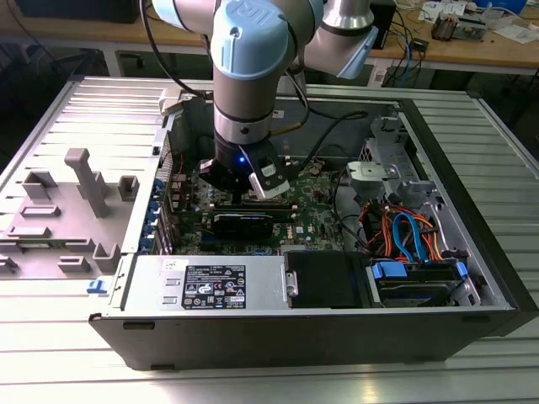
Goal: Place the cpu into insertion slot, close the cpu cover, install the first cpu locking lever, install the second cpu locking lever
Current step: 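Install the second cpu locking lever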
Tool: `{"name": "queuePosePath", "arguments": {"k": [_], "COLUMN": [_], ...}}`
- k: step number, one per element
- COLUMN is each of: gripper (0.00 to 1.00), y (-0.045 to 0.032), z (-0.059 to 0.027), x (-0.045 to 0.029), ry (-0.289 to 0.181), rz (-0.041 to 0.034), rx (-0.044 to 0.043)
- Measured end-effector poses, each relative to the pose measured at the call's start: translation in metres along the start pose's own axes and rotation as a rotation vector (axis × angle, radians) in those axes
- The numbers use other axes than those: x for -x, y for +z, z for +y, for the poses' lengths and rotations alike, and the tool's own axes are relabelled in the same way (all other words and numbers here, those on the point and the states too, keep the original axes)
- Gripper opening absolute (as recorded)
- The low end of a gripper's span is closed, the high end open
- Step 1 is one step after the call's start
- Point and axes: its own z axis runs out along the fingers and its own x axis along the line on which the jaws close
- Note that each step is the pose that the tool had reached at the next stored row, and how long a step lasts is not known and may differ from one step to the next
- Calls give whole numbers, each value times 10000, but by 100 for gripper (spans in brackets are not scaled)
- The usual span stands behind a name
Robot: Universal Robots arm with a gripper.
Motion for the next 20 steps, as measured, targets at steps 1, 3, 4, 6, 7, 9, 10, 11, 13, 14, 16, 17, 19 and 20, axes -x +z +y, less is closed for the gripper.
{"name": "queuePosePath", "arguments": {"k": [1,3,4,6,7,9,10,11,13,14,16,17,19,20], "gripper": [11,11,11,11,11,11,11,11,11,11,11,11,11,11], "y": [5,9,12,21,28,41,46,51,59,61,67,71,81,84], "z": [-1,-2,-2,-3,-4,-7,-7,-8,-8,-9,-10,-10,-12,-12], "x": [0,-1,-1,-2,-2,-4,-5,-7,-10,-10,-13,-14,-17,-17], "ry": [-1,-1,-2,-2,-2,-2,-3,-3,-5,-6,-6,-7,-10,-10], "rz": [-2,0,0,-2,-1,-1,-2,-3,-4,-4,-5,-6,-8,-9], "rx": [15,20,22,23,25,41,49,62,88,99,126,139,187,203]}}
